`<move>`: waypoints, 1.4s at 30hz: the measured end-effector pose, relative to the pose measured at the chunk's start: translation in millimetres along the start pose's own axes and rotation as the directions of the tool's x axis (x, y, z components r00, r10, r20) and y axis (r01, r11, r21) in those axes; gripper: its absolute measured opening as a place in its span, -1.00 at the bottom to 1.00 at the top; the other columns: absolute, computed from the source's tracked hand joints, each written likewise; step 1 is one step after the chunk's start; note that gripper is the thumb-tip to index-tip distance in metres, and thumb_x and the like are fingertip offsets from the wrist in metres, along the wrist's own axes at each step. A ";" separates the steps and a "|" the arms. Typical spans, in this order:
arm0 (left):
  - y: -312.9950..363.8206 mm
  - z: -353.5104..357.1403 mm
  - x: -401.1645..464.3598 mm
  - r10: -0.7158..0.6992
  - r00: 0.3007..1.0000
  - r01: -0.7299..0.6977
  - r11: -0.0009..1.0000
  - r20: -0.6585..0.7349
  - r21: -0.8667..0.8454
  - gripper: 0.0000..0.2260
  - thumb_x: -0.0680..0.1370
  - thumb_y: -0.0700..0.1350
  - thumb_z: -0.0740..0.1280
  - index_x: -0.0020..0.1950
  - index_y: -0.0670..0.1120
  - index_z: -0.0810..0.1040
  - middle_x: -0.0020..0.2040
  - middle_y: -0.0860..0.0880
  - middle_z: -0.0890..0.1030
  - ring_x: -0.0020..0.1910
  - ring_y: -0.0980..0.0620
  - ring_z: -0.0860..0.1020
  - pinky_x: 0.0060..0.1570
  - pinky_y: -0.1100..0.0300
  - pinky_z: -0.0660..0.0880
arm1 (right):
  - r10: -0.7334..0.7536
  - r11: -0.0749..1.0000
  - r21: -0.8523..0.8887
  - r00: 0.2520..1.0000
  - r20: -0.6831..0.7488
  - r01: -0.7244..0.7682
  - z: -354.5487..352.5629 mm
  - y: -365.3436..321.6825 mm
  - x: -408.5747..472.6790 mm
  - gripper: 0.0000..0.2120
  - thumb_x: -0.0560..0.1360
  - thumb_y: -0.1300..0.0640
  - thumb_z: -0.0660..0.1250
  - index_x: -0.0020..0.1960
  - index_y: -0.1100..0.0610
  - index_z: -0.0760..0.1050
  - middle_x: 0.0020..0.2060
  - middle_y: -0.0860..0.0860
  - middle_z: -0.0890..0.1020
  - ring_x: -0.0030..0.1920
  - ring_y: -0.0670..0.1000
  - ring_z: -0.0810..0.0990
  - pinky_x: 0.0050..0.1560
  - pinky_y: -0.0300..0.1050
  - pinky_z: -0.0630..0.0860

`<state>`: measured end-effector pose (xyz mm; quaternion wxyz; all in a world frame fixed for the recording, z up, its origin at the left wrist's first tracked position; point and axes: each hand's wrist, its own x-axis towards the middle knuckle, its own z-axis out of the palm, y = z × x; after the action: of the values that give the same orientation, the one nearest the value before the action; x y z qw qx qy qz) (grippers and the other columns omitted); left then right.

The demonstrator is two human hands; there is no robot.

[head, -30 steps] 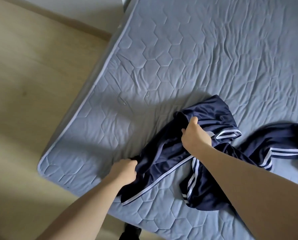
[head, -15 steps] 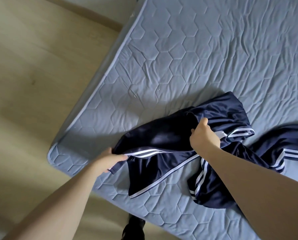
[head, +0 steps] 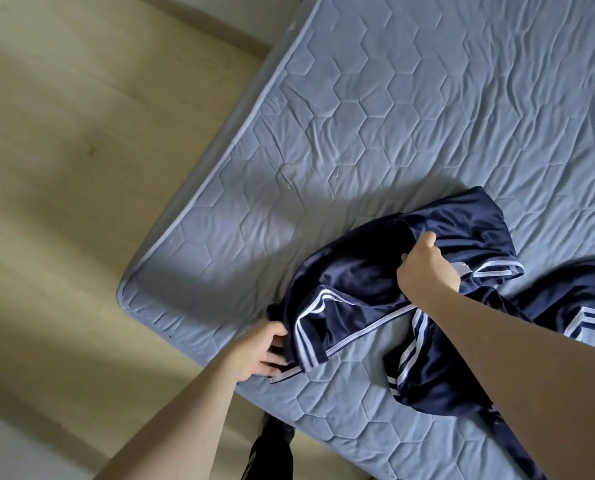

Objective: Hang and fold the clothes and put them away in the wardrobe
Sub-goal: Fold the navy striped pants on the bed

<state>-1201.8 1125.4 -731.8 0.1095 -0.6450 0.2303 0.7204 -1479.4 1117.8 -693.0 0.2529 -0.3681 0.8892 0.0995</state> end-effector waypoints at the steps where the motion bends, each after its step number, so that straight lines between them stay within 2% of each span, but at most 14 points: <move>1: -2.8 -2.6 11.4 0.070 0.980 -0.051 0.993 -0.185 0.103 -0.82 0.59 -0.12 0.16 0.12 -0.09 0.49 0.11 -0.14 0.61 0.02 -0.16 0.58 0.07 0.01 0.52 | -0.007 1.000 -0.013 1.000 -0.003 0.007 0.4 0.0 -0.1 -0.62 0.60 0.17 0.12 0.33 0.29 0.11 0.24 0.21 0.45 0.17 0.26 0.51 -0.04 0.03 0.41; 3: -1.1 -5.5 28.3 0.247 0.893 -0.124 0.939 -0.377 0.322 -0.70 0.59 -0.20 0.13 0.30 -0.05 0.43 0.24 -0.11 0.55 0.14 -0.14 0.52 0.12 0.10 0.44 | -0.015 0.999 -0.029 1.000 -0.006 0.015 3.0 0.0 0.2 -0.62 0.60 0.16 0.12 0.33 0.29 0.11 0.23 0.22 0.46 0.17 0.26 0.52 0.00 0.06 0.44; 8: 5.8 7.0 53.2 0.338 0.921 -0.038 0.573 -0.193 0.819 -0.59 0.55 -0.19 0.15 0.39 0.03 0.41 0.36 -0.08 0.35 0.34 -0.14 0.32 0.31 0.04 0.35 | -0.021 0.998 -0.055 1.000 0.001 0.021 12.1 -2.1 -1.1 -0.67 0.58 0.19 0.14 0.28 0.28 0.14 0.20 0.22 0.47 0.14 0.27 0.53 -0.01 0.07 0.44; 13: 17.9 -15.9 40.6 0.378 0.907 -0.289 0.878 -0.184 0.381 -0.85 0.41 -0.13 0.29 -0.10 -0.03 0.65 -0.28 -0.02 0.64 -0.26 -0.03 0.57 -0.23 0.17 0.45 | -0.018 0.996 -0.089 1.000 0.008 0.018 12.7 -0.8 -4.0 -0.65 0.58 0.19 0.14 0.29 0.28 0.13 0.19 0.22 0.47 0.13 0.26 0.53 -0.01 0.08 0.47; 17: 34.4 -72.1 21.4 0.444 0.633 -0.312 0.896 -0.634 0.315 -0.94 0.49 -0.24 0.31 -0.14 -0.16 0.43 -0.23 -0.12 0.52 -0.21 -0.13 0.49 -0.27 0.09 0.32 | -0.009 0.996 -0.083 1.000 0.012 0.010 9.0 -2.3 -6.1 -0.63 0.59 0.19 0.14 0.32 0.28 0.12 0.20 0.23 0.46 0.12 0.28 0.53 -0.02 0.09 0.48; 20: 29.4 -92.0 15.0 0.450 0.485 -0.144 0.887 -0.750 0.439 -0.88 0.50 -0.24 0.25 -0.01 -0.13 0.36 -0.07 -0.14 0.50 -0.07 -0.22 0.50 -0.20 0.03 0.36 | -0.009 0.998 -0.070 1.000 0.015 0.010 7.9 -9.0 -5.4 -0.64 0.58 0.19 0.15 0.31 0.28 0.13 0.19 0.23 0.47 0.11 0.28 0.53 -0.02 0.09 0.48; 23: 27.4 -57.1 21.9 0.502 0.649 -0.250 0.850 -0.571 0.463 -0.84 0.53 -0.07 0.27 -0.01 -0.14 0.39 -0.07 -0.11 0.54 -0.02 -0.20 0.54 -0.15 0.10 0.36 | 0.004 0.997 -0.078 1.000 0.020 -0.002 8.4 -15.0 -5.2 -0.63 0.59 0.18 0.15 0.32 0.28 0.12 0.20 0.23 0.47 0.11 0.27 0.54 -0.06 0.06 0.47; 26: 28.3 -11.3 35.2 0.402 0.816 -0.314 0.912 -0.416 0.265 -0.59 0.52 0.06 0.29 0.28 -0.11 0.39 0.20 -0.09 0.45 0.13 -0.10 0.46 0.01 0.12 0.36 | 0.012 0.997 -0.072 1.000 0.022 -0.011 13.1 -17.3 -7.2 -0.63 0.58 0.19 0.14 0.31 0.28 0.12 0.21 0.22 0.46 0.14 0.26 0.52 -0.08 0.02 0.41; 28: 25.8 5.5 42.6 0.401 0.758 -0.249 0.907 -0.514 0.340 -0.45 0.47 0.03 0.34 0.42 -0.05 0.30 0.36 -0.14 0.29 0.28 -0.19 0.33 0.17 -0.01 0.35 | 0.014 0.998 -0.059 1.000 0.015 -0.013 16.0 -16.1 -7.5 -0.63 0.58 0.19 0.14 0.31 0.28 0.13 0.21 0.22 0.46 0.16 0.26 0.51 -0.04 0.03 0.42; 30: 26.5 8.5 45.7 0.702 0.480 -0.167 0.662 -0.526 0.730 -0.39 0.36 -0.10 0.40 0.40 -0.06 0.36 0.33 -0.20 0.35 0.25 -0.26 0.35 0.16 -0.11 0.38 | 0.020 0.999 -0.046 1.000 0.006 -0.020 16.1 -14.0 -6.7 -0.65 0.57 0.19 0.15 0.29 0.27 0.14 0.21 0.21 0.46 0.17 0.26 0.51 0.01 0.05 0.44; 32: 33.8 2.4 54.3 0.909 0.330 -0.084 0.298 -0.256 0.951 -0.37 0.27 -0.17 0.43 0.35 -0.08 0.44 0.29 -0.19 0.44 0.22 -0.25 0.41 0.21 -0.15 0.38 | 0.022 0.999 -0.033 1.000 0.006 -0.021 14.3 -13.0 -5.3 -0.66 0.58 0.19 0.14 0.29 0.27 0.14 0.20 0.21 0.47 0.16 0.26 0.52 -0.01 0.06 0.45; 37: 66.3 5.2 69.8 0.824 0.529 -0.070 -0.197 0.204 0.978 -0.52 0.23 -0.15 0.53 0.13 -0.09 0.57 -0.03 -0.07 0.60 0.10 -0.18 0.52 0.36 -0.19 0.28 | 0.021 1.000 -0.012 1.000 0.016 -0.021 6.1 -17.2 -4.3 -0.68 0.58 0.18 0.14 0.26 0.25 0.15 0.20 0.21 0.47 0.12 0.26 0.53 0.02 0.09 0.49; 39: 75.1 15.4 65.8 0.760 0.566 -0.093 -0.327 0.320 0.941 -0.74 0.33 -0.21 0.44 -0.01 -0.08 0.57 -0.07 -0.06 0.55 -0.06 -0.13 0.52 0.11 -0.01 0.43 | 0.025 1.000 -0.014 1.000 0.016 -0.025 3.0 -16.8 -3.2 -0.69 0.58 0.18 0.14 0.26 0.25 0.15 0.20 0.21 0.47 0.13 0.25 0.53 0.02 0.08 0.48; 42: 68.6 21.1 51.8 0.699 0.551 -0.089 -0.494 0.456 0.865 -0.74 0.16 -0.34 0.40 -0.24 -0.07 0.52 -0.21 -0.07 0.49 -0.34 -0.07 0.46 -0.42 0.15 0.26 | 0.022 0.999 -0.033 0.999 0.023 -0.021 3.0 -16.6 -3.8 -0.69 0.58 0.19 0.14 0.26 0.25 0.15 0.20 0.20 0.47 0.14 0.25 0.52 0.02 0.07 0.46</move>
<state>-1259.1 1068.5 -768.3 0.1794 -0.2622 0.9453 0.0745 -1464.3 1109.5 -693.4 0.2561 -0.3613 0.8884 0.1209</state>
